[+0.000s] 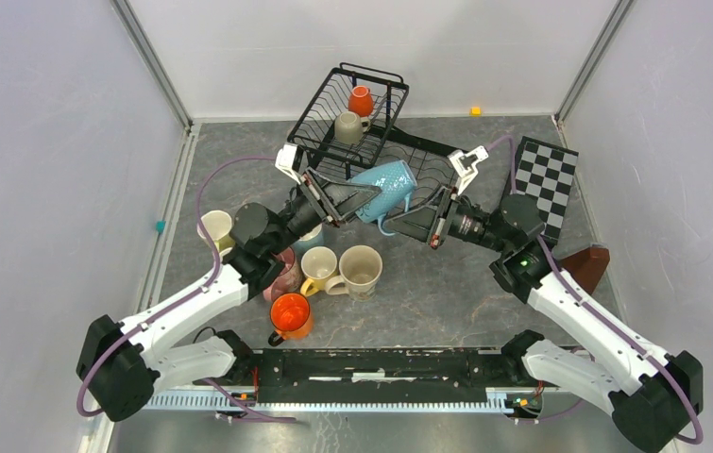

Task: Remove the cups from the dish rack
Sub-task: Unload the cup from the dish rack.

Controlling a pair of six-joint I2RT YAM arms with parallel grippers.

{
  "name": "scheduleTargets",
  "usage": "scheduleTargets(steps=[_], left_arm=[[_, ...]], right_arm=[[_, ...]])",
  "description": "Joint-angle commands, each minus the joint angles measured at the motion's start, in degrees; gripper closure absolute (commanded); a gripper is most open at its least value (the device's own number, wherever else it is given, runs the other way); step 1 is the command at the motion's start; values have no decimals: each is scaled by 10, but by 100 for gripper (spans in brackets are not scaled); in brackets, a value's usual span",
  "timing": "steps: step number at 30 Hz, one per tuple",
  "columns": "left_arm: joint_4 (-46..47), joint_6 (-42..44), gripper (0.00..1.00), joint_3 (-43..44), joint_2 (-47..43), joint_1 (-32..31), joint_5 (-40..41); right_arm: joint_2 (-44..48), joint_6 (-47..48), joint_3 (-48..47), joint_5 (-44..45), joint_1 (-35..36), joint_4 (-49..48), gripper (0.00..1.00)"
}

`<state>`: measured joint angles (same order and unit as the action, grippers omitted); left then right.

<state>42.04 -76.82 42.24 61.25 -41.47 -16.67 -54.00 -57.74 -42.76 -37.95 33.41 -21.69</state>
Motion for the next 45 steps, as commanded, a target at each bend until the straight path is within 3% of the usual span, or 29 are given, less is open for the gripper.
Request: scheduleTargets(steps=[1,5,8,10,14,18,24,32,37,45], left_arm=[[45,-25,68,2,-1,2,-10],[26,-19,97,9,-2,3,-13],[8,-6,98,17,-5,3,-14],[-12,10,98,24,-13,3,-11],[-59,41,98,38,-29,3,-7],[-111,71,98,52,-51,3,-3],[-215,119,98,73,-92,3,4],[-423,201,98,112,-170,3,33],[-574,248,98,150,-215,3,61],[-817,308,98,240,-238,2,144]], right_arm=[[4,-4,2,-3,7,-70,100],[5,13,1,4,10,-57,100],[9,52,-14,24,13,-9,94],[12,82,-23,38,14,28,77],[24,138,-42,72,15,94,32],[38,184,-58,111,14,152,2],[69,249,-83,200,15,260,2],[74,320,-121,339,15,382,2],[72,346,-125,402,14,407,2],[56,366,-112,430,15,401,2]])
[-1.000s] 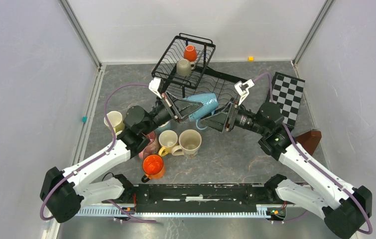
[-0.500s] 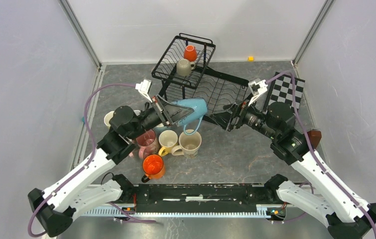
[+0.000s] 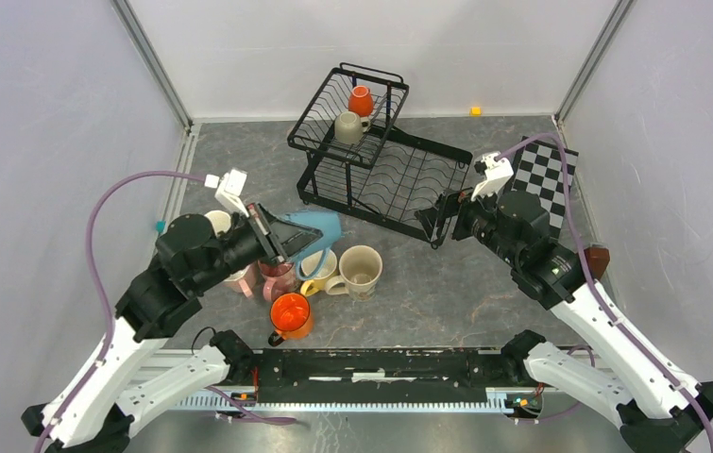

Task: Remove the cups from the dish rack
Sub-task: Unload the cup from the dish rack, then place the cup into the cup.

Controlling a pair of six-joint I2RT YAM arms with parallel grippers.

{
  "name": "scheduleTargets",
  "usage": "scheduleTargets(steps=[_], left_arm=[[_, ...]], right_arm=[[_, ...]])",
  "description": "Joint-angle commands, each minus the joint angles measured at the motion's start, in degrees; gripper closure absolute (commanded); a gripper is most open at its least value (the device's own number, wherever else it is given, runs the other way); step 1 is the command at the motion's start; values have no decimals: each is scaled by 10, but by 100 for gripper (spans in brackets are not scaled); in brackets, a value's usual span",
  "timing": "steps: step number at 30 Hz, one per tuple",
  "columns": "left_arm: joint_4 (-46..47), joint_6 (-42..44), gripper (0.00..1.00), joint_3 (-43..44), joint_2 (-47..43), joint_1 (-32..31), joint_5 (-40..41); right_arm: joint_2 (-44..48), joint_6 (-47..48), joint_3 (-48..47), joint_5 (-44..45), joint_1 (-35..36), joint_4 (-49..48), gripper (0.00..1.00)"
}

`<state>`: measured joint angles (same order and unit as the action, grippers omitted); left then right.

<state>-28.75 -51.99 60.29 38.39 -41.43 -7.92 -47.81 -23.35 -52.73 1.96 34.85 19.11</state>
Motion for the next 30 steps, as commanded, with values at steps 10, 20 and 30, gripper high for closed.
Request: scheduleTargets(steps=[10,20,30], left_arm=[[-234,68,98,101,17,2,131],[-252,85,98,115,80,2,90],[-281,126,98,196,198,-23,54]], right_arm=[[-11,39,6,41,0,-11,2],[-14,59,17,71,0,10,2],[-29,71,23,120,-2,44,2]])
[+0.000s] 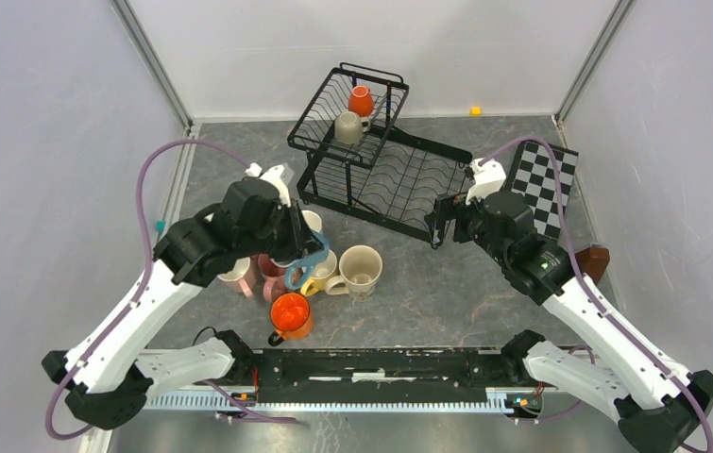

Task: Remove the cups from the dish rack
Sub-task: Place the cup into the cup.

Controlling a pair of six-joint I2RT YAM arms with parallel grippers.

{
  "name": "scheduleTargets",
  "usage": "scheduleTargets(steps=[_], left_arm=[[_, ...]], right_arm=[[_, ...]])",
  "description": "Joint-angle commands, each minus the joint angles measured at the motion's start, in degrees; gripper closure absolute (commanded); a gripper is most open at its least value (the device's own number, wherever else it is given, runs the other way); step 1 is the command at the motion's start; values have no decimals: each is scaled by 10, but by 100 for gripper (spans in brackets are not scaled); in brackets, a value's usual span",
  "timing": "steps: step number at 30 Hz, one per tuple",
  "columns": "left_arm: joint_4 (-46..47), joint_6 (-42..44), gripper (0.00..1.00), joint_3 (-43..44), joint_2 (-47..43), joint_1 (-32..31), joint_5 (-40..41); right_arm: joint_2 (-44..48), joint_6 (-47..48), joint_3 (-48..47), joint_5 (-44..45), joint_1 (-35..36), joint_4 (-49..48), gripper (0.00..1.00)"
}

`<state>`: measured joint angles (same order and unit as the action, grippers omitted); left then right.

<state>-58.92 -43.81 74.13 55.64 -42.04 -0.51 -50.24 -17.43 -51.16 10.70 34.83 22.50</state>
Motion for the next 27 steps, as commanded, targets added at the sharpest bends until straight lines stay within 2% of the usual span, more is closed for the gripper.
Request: scheduleTargets(steps=[1,13,27], left_arm=[[21,48,98,64,40,-25,-19],[-5,92,98,156,187,-92,-13],[-36,137,98,208,302,-105,-34]], right_arm=[[-5,12,12,34,-2,10,2],[2,6,47,21,-34,13,2],[24,3,72,3,-55,13,2]])
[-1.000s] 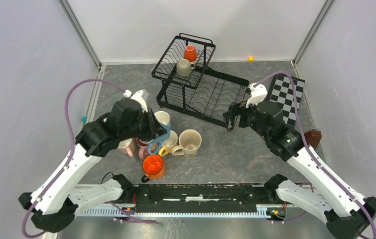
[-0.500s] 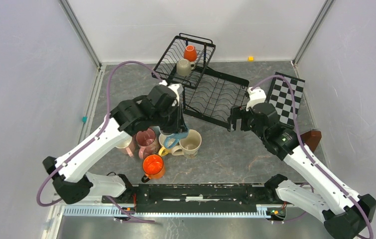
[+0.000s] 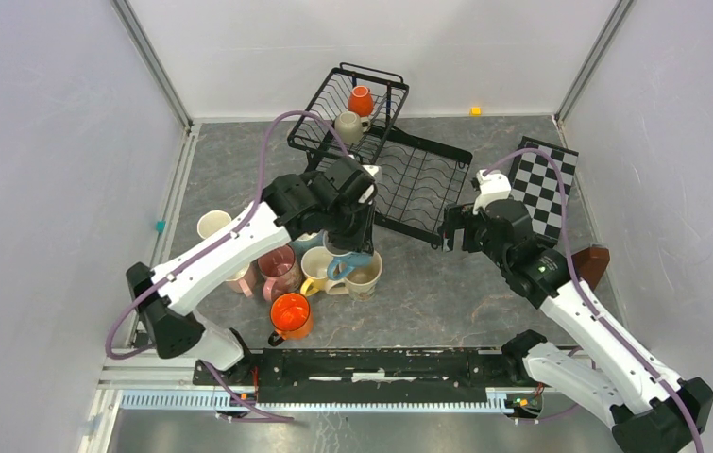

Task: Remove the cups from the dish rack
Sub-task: Place the cup into the cup.

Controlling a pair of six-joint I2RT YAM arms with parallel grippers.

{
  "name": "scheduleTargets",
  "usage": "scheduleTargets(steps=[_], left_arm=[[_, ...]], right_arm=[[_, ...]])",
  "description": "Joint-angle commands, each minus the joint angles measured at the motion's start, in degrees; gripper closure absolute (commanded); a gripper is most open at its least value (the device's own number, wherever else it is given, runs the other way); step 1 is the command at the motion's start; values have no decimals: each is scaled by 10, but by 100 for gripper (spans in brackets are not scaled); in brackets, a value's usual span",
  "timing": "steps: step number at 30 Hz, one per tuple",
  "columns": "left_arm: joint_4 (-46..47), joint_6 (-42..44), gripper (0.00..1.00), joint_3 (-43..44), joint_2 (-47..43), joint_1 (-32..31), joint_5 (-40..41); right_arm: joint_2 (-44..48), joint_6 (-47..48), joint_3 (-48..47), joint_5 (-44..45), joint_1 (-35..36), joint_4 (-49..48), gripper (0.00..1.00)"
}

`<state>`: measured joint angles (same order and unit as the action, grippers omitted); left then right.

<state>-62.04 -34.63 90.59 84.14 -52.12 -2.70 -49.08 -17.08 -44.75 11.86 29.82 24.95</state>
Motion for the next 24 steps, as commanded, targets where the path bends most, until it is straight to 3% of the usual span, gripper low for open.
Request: scheduleTargets(steps=[1,24], left_arm=[[-9,50,98,48,23,-4,-13],[-57,92,95,82,119,-20,-33]], right_arm=[[13,-1,10,-10,-6,-13,2],[22,-7,45,-29,-14,-35,2]])
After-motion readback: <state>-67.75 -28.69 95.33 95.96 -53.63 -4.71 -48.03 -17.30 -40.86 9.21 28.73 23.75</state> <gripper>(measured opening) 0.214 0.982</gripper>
